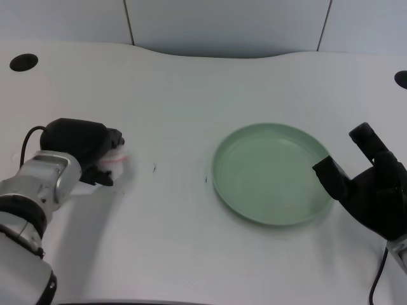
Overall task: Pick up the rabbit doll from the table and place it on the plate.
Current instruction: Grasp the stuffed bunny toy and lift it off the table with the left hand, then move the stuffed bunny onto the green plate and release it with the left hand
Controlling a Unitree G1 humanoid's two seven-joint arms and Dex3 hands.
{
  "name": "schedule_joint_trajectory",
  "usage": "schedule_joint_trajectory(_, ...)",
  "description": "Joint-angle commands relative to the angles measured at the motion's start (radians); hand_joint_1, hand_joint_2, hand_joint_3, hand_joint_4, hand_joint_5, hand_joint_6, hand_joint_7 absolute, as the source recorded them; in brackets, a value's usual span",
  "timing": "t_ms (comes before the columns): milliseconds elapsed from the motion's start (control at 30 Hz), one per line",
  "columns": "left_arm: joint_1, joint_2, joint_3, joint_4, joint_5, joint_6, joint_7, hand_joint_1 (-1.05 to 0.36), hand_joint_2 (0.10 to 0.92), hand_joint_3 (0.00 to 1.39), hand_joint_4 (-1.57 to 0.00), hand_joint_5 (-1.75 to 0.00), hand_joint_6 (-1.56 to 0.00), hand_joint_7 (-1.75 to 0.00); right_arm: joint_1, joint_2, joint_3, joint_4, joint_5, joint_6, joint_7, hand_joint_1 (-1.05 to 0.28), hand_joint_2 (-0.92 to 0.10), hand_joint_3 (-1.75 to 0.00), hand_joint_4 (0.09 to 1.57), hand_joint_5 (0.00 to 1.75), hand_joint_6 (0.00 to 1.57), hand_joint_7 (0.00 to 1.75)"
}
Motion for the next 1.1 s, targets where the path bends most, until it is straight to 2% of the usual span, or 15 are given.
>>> schedule_joint_trajectory(33, -0.005, 0.010, -0.033, 0.019, 0.031, 0.021, 0.025, -0.46, 0.877, 0.00, -0.71, -1.52, -0.91, -0.83, 0.013, -0.009, -0.004, -0.013, 0.004, -0.011, 0.009, -0.61, -0.92, -0.15, 0.74, 1.75, 0.77, 1.74)
schedule_joint_trajectory(67, -0.009, 0.012, -0.026, 0.019, 0.022, 0.012, 0.015, -0.47, 0.886, 0.00, -0.72, -1.54, -0.88, -0.92, 0.013, -0.010, -0.004, -0.014, 0.006, -0.005, 0.006, -0.61, -0.92, -0.14, 0.74, 1.75, 0.77, 1.73)
schedule_joint_trajectory(167, -0.020, 0.017, -0.004, 0.017, -0.002, -0.016, 0.004, -0.46, 0.915, 0.01, -0.77, -1.43, -0.87, -0.93, 0.016, -0.007, -0.007, -0.022, 0.012, 0.011, -0.006, -0.60, -0.92, -0.11, 0.75, 1.75, 0.79, 1.68)
schedule_joint_trajectory(333, -0.046, 0.015, 0.021, 0.013, -0.031, -0.054, 0.016, -0.47, 0.921, 0.09, -0.84, -1.30, -0.89, -0.86, 0.019, -0.004, -0.008, -0.026, 0.012, 0.006, -0.007, -0.60, -0.92, -0.11, 0.75, 1.75, 0.80, 1.64)
schedule_joint_trajectory(367, -0.057, 0.013, 0.028, 0.011, -0.037, -0.071, 0.021, -0.46, 0.921, 0.07, -0.84, -1.29, -0.89, -0.87, 0.019, -0.005, -0.007, -0.025, 0.010, 0.006, -0.007, -0.60, -0.92, -0.12, 0.74, 1.75, 0.79, 1.68)
schedule_joint_trajectory(433, -0.081, 0.006, 0.034, 0.007, -0.043, -0.092, 0.029, -0.46, 0.921, 0.07, -0.83, -1.34, -0.83, -1.01, 0.018, -0.005, -0.007, -0.023, 0.008, 0.002, -0.008, -0.60, -0.92, -0.12, 0.74, 1.75, 0.78, 1.71)
schedule_joint_trajectory(467, -0.091, 0.004, 0.033, 0.006, -0.043, -0.097, 0.031, -0.47, 0.921, 0.10, -0.82, -1.40, -0.78, -1.15, 0.017, -0.005, -0.007, -0.022, 0.007, -0.001, -0.008, -0.60, -0.92, -0.12, 0.74, 1.75, 0.78, 1.72)
schedule_joint_trajectory(533, -0.098, 0.002, 0.031, 0.007, -0.044, -0.100, 0.033, -0.48, 0.921, 0.11, -0.81, -1.44, -0.74, -1.23, 0.017, -0.004, -0.007, -0.022, 0.006, -0.005, -0.009, -0.60, -0.92, -0.13, 0.74, 1.75, 0.78, 1.72)
schedule_joint_trajectory(633, -0.136, -0.009, 0.041, 0.001, -0.059, -0.144, 0.035, -0.49, 0.921, 0.11, -0.81, -1.45, -0.74, -1.27, 0.013, -0.006, -0.008, -0.015, 0.011, 0.010, -0.002, -0.60, -0.92, -0.13, 0.75, 1.75, 0.81, 1.59)
schedule_joint_trajectory(667, -0.150, -0.014, 0.043, -0.002, -0.062, -0.163, 0.043, -0.48, 0.921, 0.11, -0.81, -1.46, -0.73, -1.31, 0.012, -0.005, -0.009, -0.013, 0.011, 0.008, -0.001, -0.60, -0.92, -0.13, 0.75, 1.75, 0.81, 1.57)
schedule_joint_trajectory(767, -0.175, -0.026, 0.048, -0.005, -0.067, -0.197, 0.054, -0.48, 0.921, 0.10, -0.81, -1.55, -0.67, -1.48, 0.011, -0.005, -0.009, -0.012, 0.009, 0.001, -0.002, -0.60, -0.92, -0.13, 0.75, 1.75, 0.81, 1.59)
schedule_joint_trajectory(833, -0.196, -0.044, 0.059, -0.009, -0.080, -0.225, 0.048, -0.50, 0.921, 0.11, -0.79, -1.70, -0.63, -1.66, 0.012, -0.005, -0.007, -0.014, 0.005, 0.000, -0.008, -0.60, -0.92, -0.13, 0.75, 1.75, 0.79, 1.69)
schedule_joint_trajectory(933, -0.213, -0.064, 0.077, -0.011, -0.103, -0.268, 0.024, -0.49, 0.921, 0.09, -0.78, -1.74, -0.61, -1.71, 0.015, -0.004, -0.004, -0.021, 0.000, -0.009, -0.015, -0.60, -0.92, -0.15, 0.76, 1.75, 0.78, 1.74)
schedule_joint_trajectory(1033, -0.226, -0.088, 0.073, -0.014, -0.107, -0.290, 0.021, -0.50, 0.921, 0.10, -0.79, -1.75, -0.61, -1.72, 0.013, -0.003, -0.005, -0.017, 0.003, -0.004, -0.011, -0.60, -0.92, -0.14, 0.75, 1.75, 0.79, 1.69)
schedule_joint_trajectory(1100, -0.232, -0.121, 0.077, -0.016, -0.115, -0.309, 0.010, -0.51, 0.921, 0.13, -0.80, -1.75, -0.59, -1.74, 0.009, -0.006, -0.002, -0.007, 0.000, -0.013, 0.008, -0.60, -0.92, -0.16, 0.75, 1.75, 0.79, 1.70)
